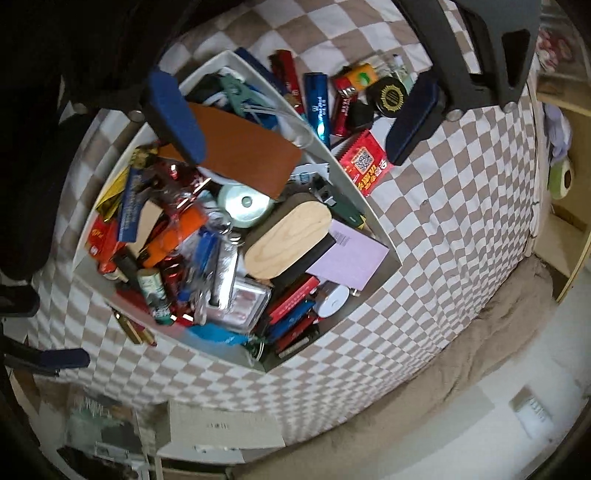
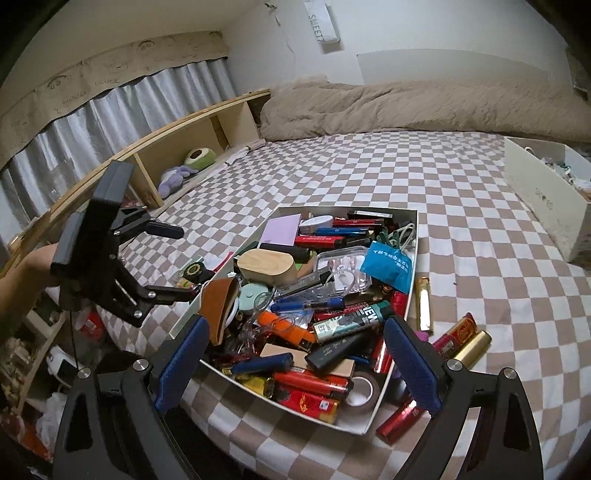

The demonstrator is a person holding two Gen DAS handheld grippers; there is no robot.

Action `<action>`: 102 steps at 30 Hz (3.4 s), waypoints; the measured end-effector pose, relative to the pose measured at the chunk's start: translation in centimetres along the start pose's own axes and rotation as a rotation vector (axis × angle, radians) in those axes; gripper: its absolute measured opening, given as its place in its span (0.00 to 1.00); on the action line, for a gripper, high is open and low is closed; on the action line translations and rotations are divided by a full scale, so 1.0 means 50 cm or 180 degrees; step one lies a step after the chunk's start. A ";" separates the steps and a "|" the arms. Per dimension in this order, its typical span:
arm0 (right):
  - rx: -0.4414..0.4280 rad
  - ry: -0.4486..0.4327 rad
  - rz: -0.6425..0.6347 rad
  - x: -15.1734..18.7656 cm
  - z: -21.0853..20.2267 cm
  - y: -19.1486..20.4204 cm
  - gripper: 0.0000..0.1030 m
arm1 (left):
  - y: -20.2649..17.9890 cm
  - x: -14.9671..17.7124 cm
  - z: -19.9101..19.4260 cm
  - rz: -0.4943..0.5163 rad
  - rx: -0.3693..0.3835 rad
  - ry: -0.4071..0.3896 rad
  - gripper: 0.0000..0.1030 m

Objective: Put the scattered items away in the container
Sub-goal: 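Lift both open tools away from the tray, then move both open tools toward the lighters lying beside the tray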

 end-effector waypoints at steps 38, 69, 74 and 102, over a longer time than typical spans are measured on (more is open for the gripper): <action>0.0848 -0.0325 0.0033 0.018 -0.132 0.054 1.00 | -0.039 0.072 -0.234 -0.1408 0.0239 -0.1278 1.00; 0.1054 -0.0332 0.0108 0.028 -0.153 0.002 1.00 | 0.015 0.126 -0.253 -0.1927 -0.0192 -0.1600 1.00; 0.1095 -0.0269 0.0202 0.031 -0.149 -0.031 1.00 | 0.062 0.150 -0.240 -0.2097 -0.0337 -0.1521 1.00; 0.1518 0.0940 0.0317 0.136 -0.003 -0.320 1.00 | 0.273 0.374 -0.011 -0.2600 -0.0728 -0.0182 1.00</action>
Point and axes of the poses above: each gripper's, at about its wrist camera, not at the fingertips, and z roughly the way its jaws point, y to its left, x to its underside, the point moved 2 cm from there along z, roughly the way its jaws point, and after that the axes turned 6 degrees about -z, right-handed, at the moved point
